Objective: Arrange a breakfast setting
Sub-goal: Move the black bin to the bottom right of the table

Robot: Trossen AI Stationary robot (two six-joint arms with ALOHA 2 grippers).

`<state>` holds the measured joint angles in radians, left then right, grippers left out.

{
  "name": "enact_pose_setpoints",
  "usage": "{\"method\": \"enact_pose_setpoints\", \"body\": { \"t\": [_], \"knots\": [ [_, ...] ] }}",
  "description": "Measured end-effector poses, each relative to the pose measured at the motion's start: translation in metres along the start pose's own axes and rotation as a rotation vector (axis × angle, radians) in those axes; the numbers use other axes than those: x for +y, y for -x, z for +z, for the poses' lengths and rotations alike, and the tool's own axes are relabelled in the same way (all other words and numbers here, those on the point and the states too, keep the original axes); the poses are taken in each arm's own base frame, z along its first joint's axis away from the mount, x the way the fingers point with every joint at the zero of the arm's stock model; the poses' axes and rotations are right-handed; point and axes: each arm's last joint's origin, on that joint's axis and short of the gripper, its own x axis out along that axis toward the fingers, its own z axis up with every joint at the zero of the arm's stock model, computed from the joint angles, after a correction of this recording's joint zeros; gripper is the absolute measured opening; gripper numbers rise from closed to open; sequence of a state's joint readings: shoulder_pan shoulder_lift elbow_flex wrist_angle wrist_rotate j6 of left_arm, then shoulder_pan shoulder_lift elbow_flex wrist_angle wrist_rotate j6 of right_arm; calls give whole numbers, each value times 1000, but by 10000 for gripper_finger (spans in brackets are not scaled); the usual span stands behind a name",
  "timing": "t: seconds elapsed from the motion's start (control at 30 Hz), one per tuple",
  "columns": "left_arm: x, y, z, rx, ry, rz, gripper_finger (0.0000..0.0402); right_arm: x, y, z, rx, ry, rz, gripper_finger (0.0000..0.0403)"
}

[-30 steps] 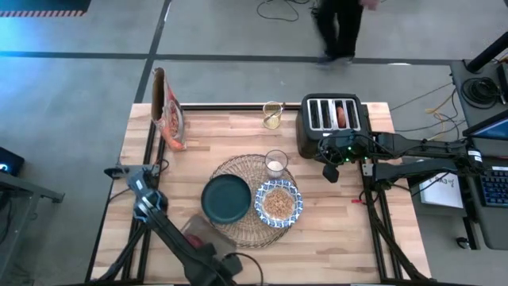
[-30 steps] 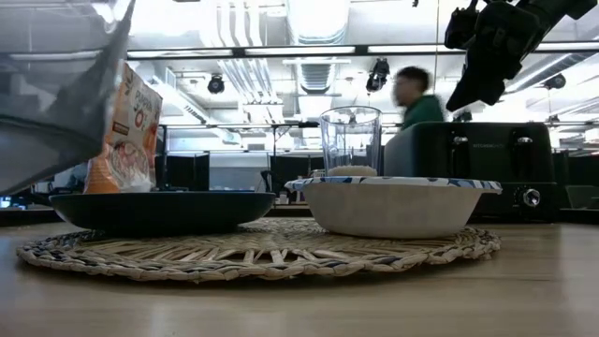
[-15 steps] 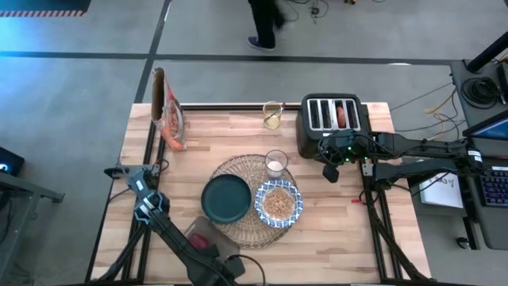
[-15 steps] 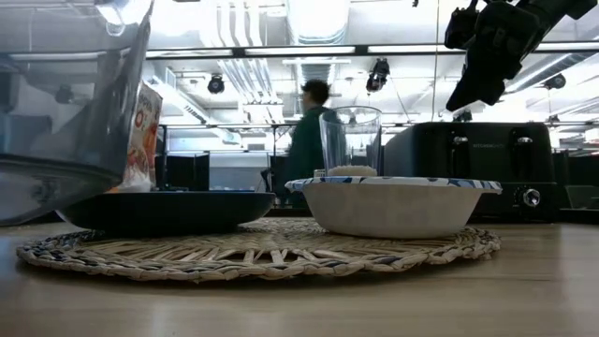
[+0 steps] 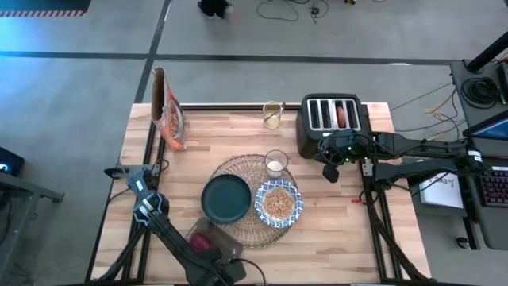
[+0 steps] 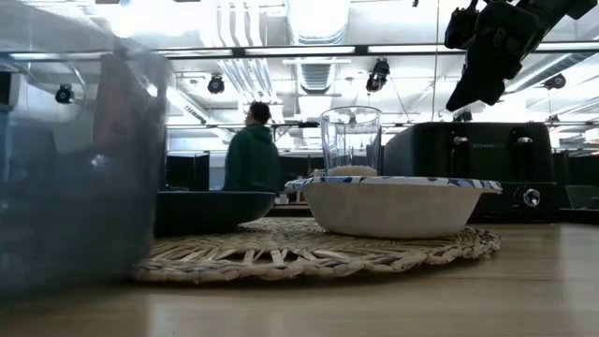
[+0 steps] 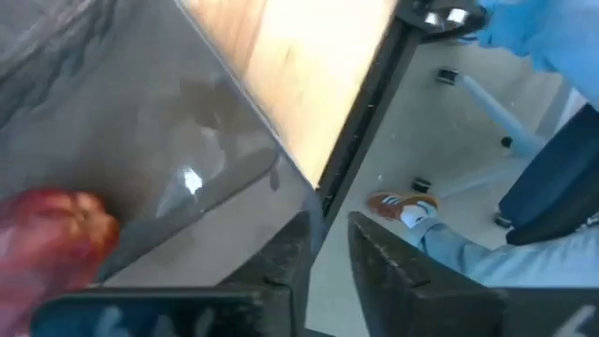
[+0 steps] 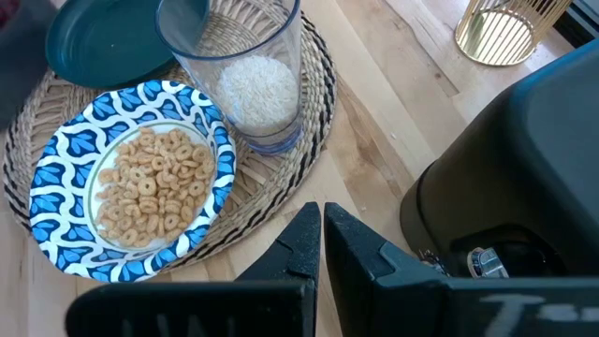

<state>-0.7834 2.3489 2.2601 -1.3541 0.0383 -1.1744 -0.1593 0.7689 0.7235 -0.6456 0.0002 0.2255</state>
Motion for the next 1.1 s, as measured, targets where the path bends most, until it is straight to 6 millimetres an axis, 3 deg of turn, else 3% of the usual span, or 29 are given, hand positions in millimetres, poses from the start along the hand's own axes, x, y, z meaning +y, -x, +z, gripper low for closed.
{"method": "enact_pose_setpoints", "body": {
  "t": [0.27, 0.57, 0.77, 0.93, 1.1],
  "knots": [
    [4, 2, -2, 2, -42, 43, 119, 0, 0, 0, 0, 0, 0, 9],
    [10, 28, -13, -109, -117, 174, 110, 0, 0, 0, 0, 0, 0, 9],
    [16, 45, -30, -181, -197, 198, 107, 0, 0, 0, 0, 0, 0, 9],
    [37, 62, -37, -257, -155, 243, 106, 0, 0, 0, 0, 0, 0, 9],
    [79, 90, -50, -360, -107, 283, 106, 0, 0, 0, 0, 0, 0, 9]
  ]
}}
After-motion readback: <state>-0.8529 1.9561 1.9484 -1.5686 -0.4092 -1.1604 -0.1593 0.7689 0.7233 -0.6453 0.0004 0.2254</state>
